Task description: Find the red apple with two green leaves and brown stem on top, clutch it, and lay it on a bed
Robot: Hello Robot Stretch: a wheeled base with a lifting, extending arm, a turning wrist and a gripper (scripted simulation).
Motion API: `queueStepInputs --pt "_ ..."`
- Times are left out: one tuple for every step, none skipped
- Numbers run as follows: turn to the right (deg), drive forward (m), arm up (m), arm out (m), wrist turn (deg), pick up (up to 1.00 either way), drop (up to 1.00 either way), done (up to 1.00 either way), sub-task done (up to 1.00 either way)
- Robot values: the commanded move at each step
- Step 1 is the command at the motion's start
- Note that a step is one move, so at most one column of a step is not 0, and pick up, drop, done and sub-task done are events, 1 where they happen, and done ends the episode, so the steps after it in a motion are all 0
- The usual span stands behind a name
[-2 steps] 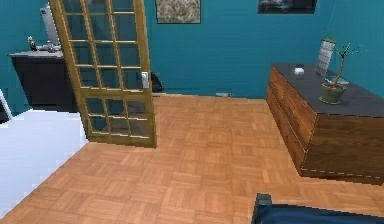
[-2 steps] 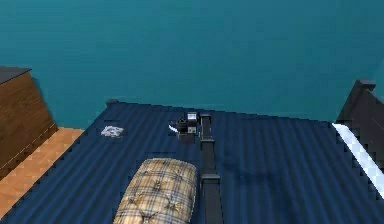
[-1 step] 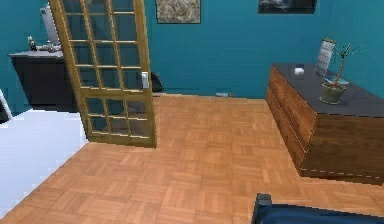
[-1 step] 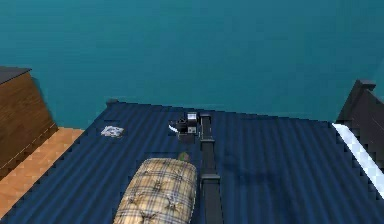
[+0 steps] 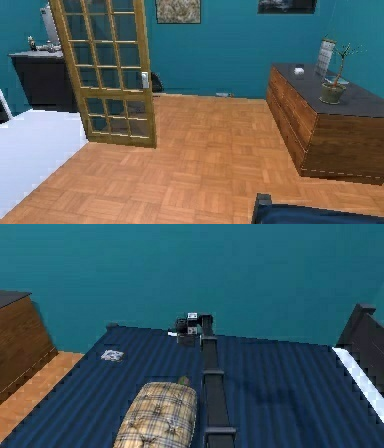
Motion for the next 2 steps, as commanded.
queueStepInputs --pt "0.0 0.0 0.0 -0.08 0.0 0.0 0.0 0.0 0.0" --pt "0.0 0.0 0.0 0.0 0.0 0.0 0.0 1.0 0.0"
